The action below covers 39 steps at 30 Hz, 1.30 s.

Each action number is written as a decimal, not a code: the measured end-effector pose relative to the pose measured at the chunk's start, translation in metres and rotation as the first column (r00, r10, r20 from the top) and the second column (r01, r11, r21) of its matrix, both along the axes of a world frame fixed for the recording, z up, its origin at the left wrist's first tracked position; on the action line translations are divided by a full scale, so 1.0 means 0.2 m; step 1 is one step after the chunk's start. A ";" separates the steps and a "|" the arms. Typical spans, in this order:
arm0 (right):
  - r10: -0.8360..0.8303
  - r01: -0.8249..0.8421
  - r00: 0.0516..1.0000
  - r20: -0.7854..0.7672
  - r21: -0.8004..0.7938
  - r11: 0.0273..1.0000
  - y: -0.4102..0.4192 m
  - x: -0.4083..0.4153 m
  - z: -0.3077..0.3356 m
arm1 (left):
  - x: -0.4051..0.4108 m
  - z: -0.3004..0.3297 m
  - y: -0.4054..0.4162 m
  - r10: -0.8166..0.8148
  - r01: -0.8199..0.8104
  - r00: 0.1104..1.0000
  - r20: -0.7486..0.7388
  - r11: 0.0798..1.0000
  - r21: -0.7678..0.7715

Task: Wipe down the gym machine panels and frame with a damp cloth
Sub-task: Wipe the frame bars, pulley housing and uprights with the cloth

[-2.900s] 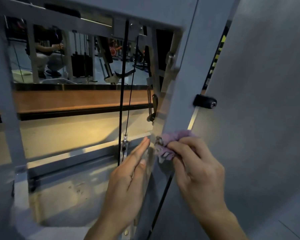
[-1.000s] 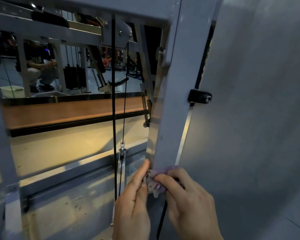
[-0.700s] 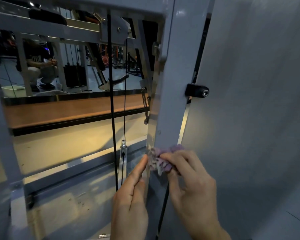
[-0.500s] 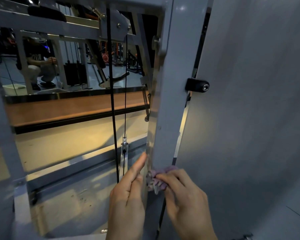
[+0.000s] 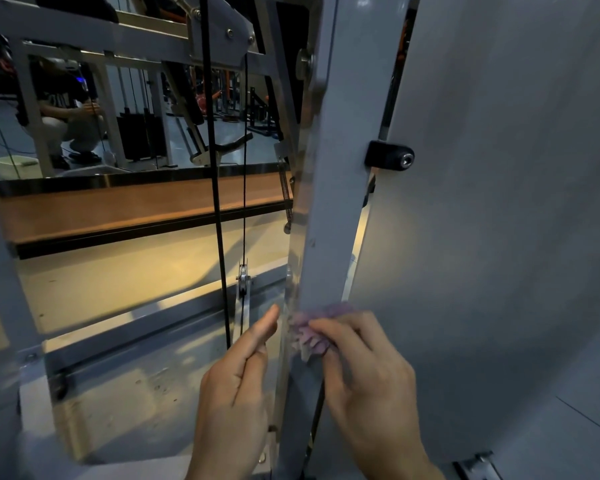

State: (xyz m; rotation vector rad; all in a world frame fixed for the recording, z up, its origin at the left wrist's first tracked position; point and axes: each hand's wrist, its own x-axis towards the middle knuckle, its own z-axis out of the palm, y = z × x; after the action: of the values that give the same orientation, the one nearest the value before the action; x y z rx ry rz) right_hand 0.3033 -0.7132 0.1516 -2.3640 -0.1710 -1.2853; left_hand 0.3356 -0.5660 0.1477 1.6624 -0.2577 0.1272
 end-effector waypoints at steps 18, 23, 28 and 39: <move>0.104 -0.077 0.975 -0.194 0.139 0.987 0.00 -0.02 -0.25 | 0.00 -0.01 -0.05 -0.047 0.048 0.999 0.023 0.998 -0.030; 0.115 -0.081 0.965 -0.237 0.151 0.985 0.01 -0.03 -0.29 | 0.00 -0.01 -0.04 -0.048 0.048 0.999 0.025 0.999 -0.019; 0.154 -0.129 0.981 -0.118 0.197 0.972 0.02 -0.02 -0.18 | 0.00 -0.02 -0.05 -0.042 0.044 0.998 0.037 0.998 -0.035; 0.175 -0.138 0.972 -0.159 0.221 0.966 0.02 -0.03 -0.22 | -0.01 -0.02 -0.03 -0.058 0.060 0.997 0.040 0.997 -0.051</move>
State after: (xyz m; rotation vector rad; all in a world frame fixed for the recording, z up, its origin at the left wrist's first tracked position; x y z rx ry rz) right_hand 0.2968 -0.7087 0.1072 -2.2214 -0.1565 -0.9640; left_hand 0.3336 -0.5727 0.1440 1.6004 -0.3305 0.1207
